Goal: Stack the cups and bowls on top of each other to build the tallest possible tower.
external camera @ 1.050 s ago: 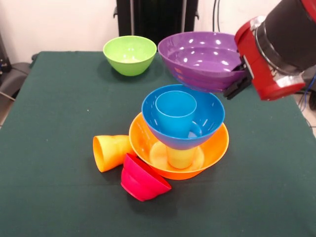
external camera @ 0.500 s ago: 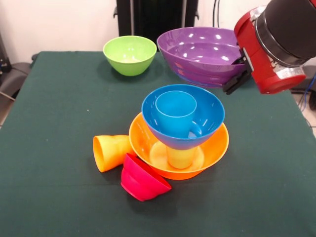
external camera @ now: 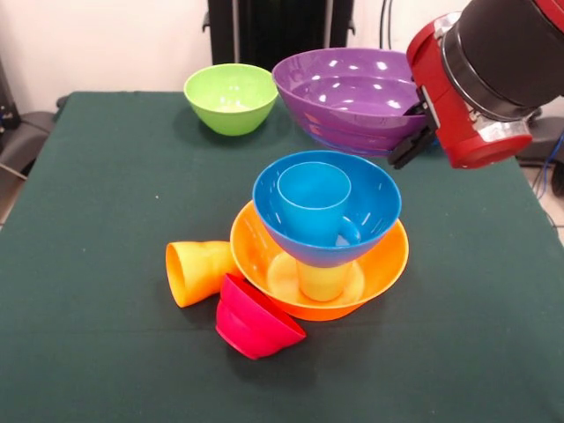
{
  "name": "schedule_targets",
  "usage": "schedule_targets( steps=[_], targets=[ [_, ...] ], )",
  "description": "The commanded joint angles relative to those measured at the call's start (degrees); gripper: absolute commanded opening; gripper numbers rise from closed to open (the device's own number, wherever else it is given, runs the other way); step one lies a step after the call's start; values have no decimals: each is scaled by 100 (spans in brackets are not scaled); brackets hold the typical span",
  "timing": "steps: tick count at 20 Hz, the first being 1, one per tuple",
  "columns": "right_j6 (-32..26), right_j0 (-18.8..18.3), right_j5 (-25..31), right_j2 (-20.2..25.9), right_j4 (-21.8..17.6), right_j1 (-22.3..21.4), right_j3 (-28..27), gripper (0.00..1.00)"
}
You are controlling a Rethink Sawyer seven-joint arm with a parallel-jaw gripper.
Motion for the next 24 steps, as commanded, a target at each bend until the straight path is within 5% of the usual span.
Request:
schedule_targets(
  steps=[1,24],
  targets=[
    [-609,-135,-247,449,-604,32,440,0],
    [-487,-402,-291,383,-461,245,-72,0]
  ],
)
